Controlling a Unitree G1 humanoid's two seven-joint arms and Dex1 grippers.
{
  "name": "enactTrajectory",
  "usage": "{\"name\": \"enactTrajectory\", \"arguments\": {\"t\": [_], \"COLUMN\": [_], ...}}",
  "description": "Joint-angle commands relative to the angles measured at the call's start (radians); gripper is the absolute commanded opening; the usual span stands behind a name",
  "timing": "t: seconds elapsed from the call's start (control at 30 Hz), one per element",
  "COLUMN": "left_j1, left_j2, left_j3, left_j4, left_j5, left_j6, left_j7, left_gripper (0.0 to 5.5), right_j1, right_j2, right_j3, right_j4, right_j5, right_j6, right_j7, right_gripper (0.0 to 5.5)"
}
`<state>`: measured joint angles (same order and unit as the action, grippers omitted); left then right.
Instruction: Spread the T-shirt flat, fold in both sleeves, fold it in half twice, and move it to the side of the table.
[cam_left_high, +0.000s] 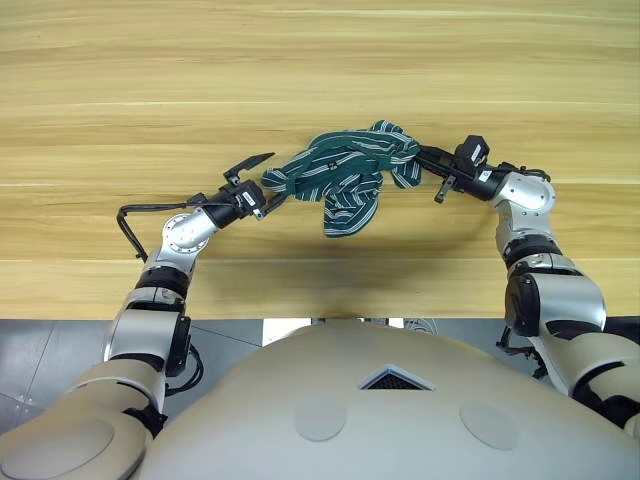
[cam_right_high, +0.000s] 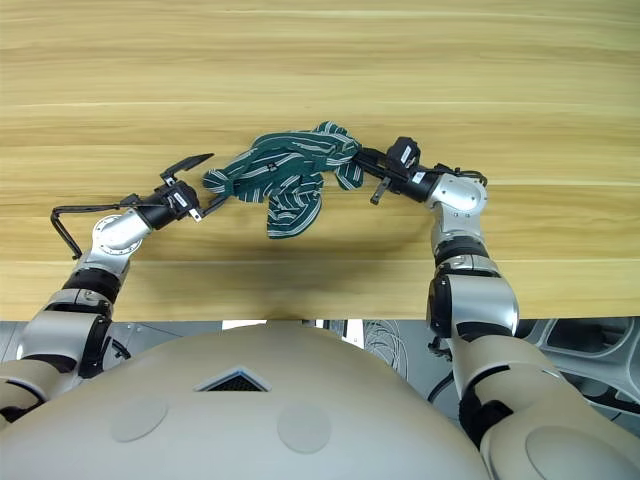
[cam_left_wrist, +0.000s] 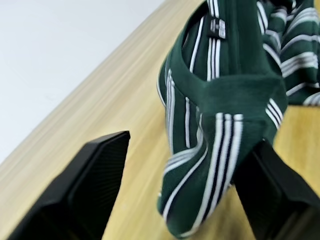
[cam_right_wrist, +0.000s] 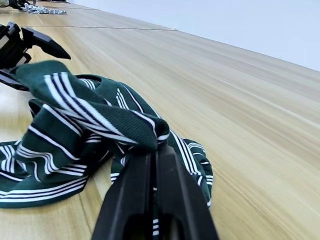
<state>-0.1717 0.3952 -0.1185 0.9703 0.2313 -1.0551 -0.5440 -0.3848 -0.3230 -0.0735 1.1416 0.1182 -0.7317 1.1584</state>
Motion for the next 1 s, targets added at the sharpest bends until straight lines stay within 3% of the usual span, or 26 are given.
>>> {"name": "enactTrajectory", "arguments": {"t": [0.03, 0.53, 0.67, 0.8, 1.0], "left_j1": [0.011, 0.023, -0.012, -0.22, -0.776], "left_j2": [0.011, -0.008, -0.011, 0.014, 0.059], "left_j3": [-0.02, 0.011, 0.035, 0.087, 0.176], "left_j4": [-0.016, 0.026, 0.053, 0.067, 0.116], "left_j5": [-0.073, -0.342, -0.359, -0.347, -0.369], "left_j6": [-0.017, 0.076, 0.076, 0.146, 0.371], "left_j7": [-0.058, -0.348, -0.367, -0.29, -0.206], "left_gripper": [2.62, 0.04, 0.01, 0.01, 0.01], "right_j1": [-0.007, -0.005, -0.005, -0.149, -0.691], "right_j2": [-0.004, -0.007, 0.0, -0.014, -0.093], "right_j3": [0.006, 0.007, 0.016, 0.003, -0.026], "right_j4": [-0.011, -0.014, -0.044, -0.075, 0.024], "right_j5": [0.0, 0.004, 0.01, 0.021, -0.039], "right_j6": [-0.007, -0.018, -0.047, -0.01, 0.184], "right_j7": [0.001, -0.003, 0.02, -0.002, -0.275], "right_gripper": [0.0, 0.0, 0.0, 0.0, 0.0]}}
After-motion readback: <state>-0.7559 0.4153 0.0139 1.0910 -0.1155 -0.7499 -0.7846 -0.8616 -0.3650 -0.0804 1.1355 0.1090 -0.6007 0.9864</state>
